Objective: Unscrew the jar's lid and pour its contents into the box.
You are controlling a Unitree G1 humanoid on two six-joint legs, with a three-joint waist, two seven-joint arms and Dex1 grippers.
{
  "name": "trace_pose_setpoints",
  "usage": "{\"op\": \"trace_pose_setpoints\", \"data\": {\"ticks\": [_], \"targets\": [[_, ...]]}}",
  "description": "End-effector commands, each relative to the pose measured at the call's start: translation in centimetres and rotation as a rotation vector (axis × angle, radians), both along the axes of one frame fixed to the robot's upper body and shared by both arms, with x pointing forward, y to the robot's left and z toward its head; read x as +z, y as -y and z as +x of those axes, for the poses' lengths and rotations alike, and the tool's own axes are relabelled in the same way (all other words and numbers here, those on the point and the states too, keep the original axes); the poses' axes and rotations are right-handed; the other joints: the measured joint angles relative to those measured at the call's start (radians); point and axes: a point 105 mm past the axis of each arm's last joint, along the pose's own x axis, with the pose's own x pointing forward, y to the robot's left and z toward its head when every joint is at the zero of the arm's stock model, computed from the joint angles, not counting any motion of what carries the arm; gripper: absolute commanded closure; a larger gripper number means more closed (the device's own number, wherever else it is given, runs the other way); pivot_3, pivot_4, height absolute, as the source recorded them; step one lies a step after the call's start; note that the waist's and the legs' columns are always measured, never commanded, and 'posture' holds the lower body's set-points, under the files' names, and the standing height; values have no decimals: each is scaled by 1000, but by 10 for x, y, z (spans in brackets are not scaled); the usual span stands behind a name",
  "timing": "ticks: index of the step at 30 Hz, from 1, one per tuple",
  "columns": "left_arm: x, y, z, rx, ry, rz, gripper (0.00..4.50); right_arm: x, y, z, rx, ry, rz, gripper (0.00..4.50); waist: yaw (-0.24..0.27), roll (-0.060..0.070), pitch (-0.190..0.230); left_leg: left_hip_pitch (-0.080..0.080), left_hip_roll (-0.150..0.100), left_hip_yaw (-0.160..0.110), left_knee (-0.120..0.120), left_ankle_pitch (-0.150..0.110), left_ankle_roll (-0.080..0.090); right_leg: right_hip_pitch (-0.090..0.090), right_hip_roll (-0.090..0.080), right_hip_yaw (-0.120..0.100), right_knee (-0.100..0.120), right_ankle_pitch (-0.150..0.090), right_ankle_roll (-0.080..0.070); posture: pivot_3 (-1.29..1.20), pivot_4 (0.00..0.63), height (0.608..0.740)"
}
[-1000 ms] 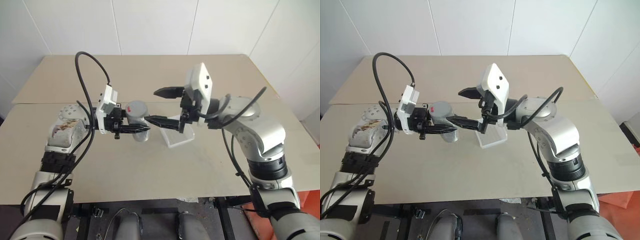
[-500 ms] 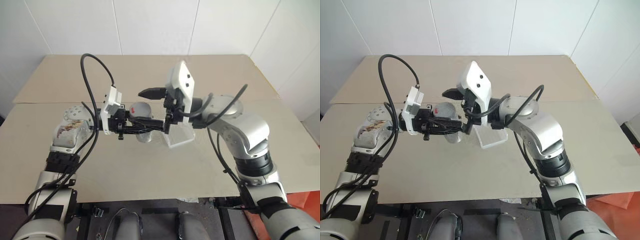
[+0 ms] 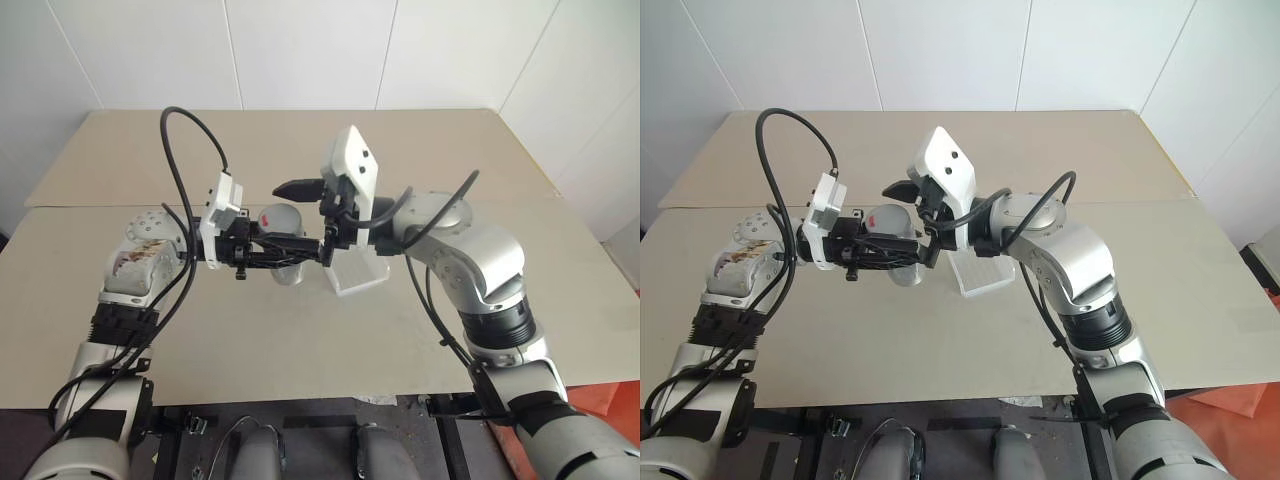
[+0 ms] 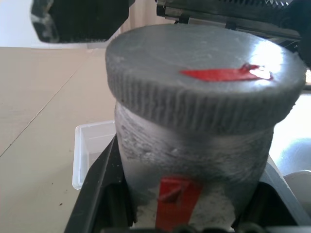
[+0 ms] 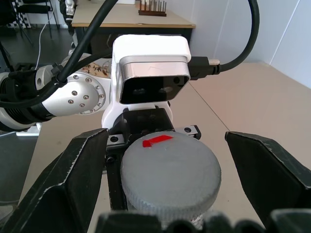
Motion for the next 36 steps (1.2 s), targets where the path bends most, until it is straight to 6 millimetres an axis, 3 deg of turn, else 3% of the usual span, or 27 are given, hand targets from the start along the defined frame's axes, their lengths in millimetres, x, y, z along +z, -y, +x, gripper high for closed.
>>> {"op": "trace_pose_setpoints", "data": {"ticks": [1, 4, 7, 8, 13, 18, 22, 27, 30, 33, 36], "targets": [[12, 0, -2, -12, 55, 3, 2569, 12, -3, -6, 27, 48, 12, 31, 0, 0, 0, 0, 0, 0, 0, 0, 0, 0, 0, 0, 0, 0, 0, 0, 150, 740], [12, 0, -2, -13, 55, 3, 2569, 12, -3, -5, 28, 45, 11, 587, 0, 0, 0, 0, 0, 0, 0, 0, 0, 0, 0, 0, 0, 0, 0, 0, 150, 740], [12, 1, -2, -13, 56, 4, 2569, 11, -2, -3, 20, 41, 8, 1616, 0, 0, 0, 0, 0, 0, 0, 0, 0, 0, 0, 0, 0, 0, 0, 0, 150, 740], [12, 1, -2, -13, 56, 4, 2569, 11, -2, -3, 18, 40, 8, 1768, 0, 0, 0, 0, 0, 0, 0, 0, 0, 0, 0, 0, 0, 0, 0, 0, 150, 740], [10, 0, -2, -10, 56, 7, 2569, 16, 1, 0, 1, 40, 21, 1768, 0, 0, 0, 0, 0, 0, 0, 0, 0, 0, 0, 0, 0, 0, 0, 0, 150, 740], [3, -4, -1, 2, 52, 32, 2569, 32, 15, 4, -12, 22, 72, 1768, 0, 0, 0, 0, 0, 0, 0, 0, 0, 0, 0, 0, 0, 0, 0, 0, 150, 740], [0, -8, 1, 16, 53, 39, 2569, 46, 43, 14, -100, 30, 117, 1768, 4, 0, 0, 0, 0, 0, 0, 0, 0, 0, 0, 0, 0, 0, 0, 0, 150, 740], [-1, -10, 4, 36, 56, 34, 2569, 42, 78, 27, -256, 46, 119, 1768, 3, 0, 0, 0, 0, 0, 0, 0, 0, 0, -1, -1, -1, 0, 0, 0, 150, 740], [3, -10, 8, 71, 70, 7, 2569, 14, 115, 43, -482, 64, 66, 1768, 3, 0, 0, 0, 0, 0, 0, 0, 0, 0, -1, 0, -1, 0, 0, 0, 150, 740], [7, -11, 12, 108, 89, -16, 2569, -30, 158, 54, -698, 28, -46, 1768, 8, 0, 0, -1, -1, 0, 0, 0, 0, 1, -2, -1, -3, 0, 0, 0, 150, 740], [9, -10, 16, 139, 107, -22, 2569, -60, 184, 59, -826, -23, -93, 1768, 2, 0, 0, -1, -2, 0, 0, 0, 0, 0, -3, 0, -3, 0, 0, 0, 150, 740]]}}
